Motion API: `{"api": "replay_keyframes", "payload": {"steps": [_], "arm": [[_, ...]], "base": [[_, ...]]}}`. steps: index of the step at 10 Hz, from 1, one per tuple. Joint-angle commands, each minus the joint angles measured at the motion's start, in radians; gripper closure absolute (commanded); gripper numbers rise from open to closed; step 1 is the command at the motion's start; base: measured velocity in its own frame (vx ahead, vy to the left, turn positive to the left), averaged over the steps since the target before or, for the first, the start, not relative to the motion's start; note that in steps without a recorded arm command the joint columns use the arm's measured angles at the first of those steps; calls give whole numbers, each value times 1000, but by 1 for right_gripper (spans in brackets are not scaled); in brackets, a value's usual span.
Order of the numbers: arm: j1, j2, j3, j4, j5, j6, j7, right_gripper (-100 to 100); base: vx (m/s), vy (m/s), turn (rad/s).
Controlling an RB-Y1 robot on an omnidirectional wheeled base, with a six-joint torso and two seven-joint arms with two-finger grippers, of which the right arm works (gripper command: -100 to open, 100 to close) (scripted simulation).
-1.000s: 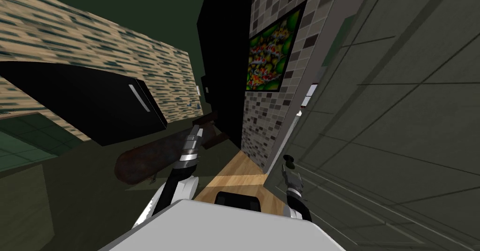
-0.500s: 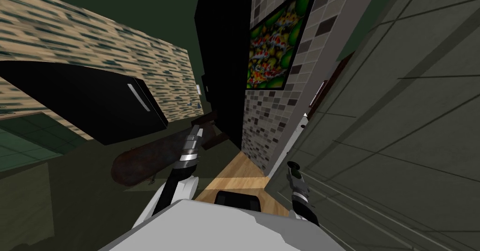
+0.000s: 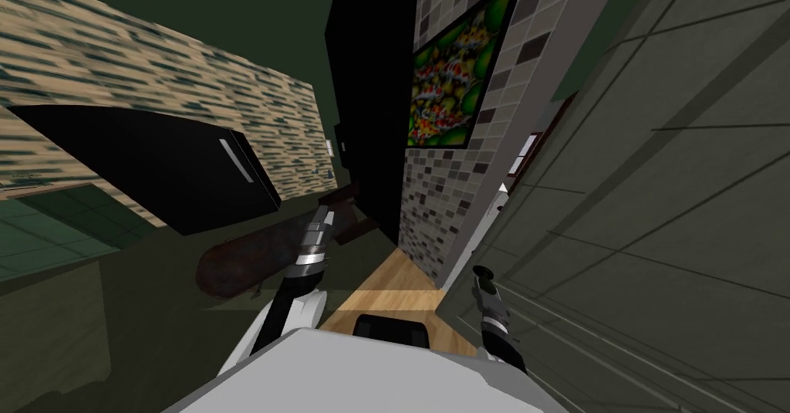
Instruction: Pull the door open
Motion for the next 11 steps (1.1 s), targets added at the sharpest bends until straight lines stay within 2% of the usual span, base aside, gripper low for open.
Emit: {"api": "replay_keyframes", "payload": {"steps": [1, 8, 9, 11], "arm": [[11, -11, 23, -6, 9, -2, -26, 100], [50, -84, 112, -28, 48, -18, -141, 100], [48, -78, 104, -25, 45, -13, -128, 100], [65, -95, 134, -29, 60, -27, -157, 100]], "base": [[-215, 8, 159], [-247, -14, 135], [-105, 1, 30], [-185, -19, 100]]}}
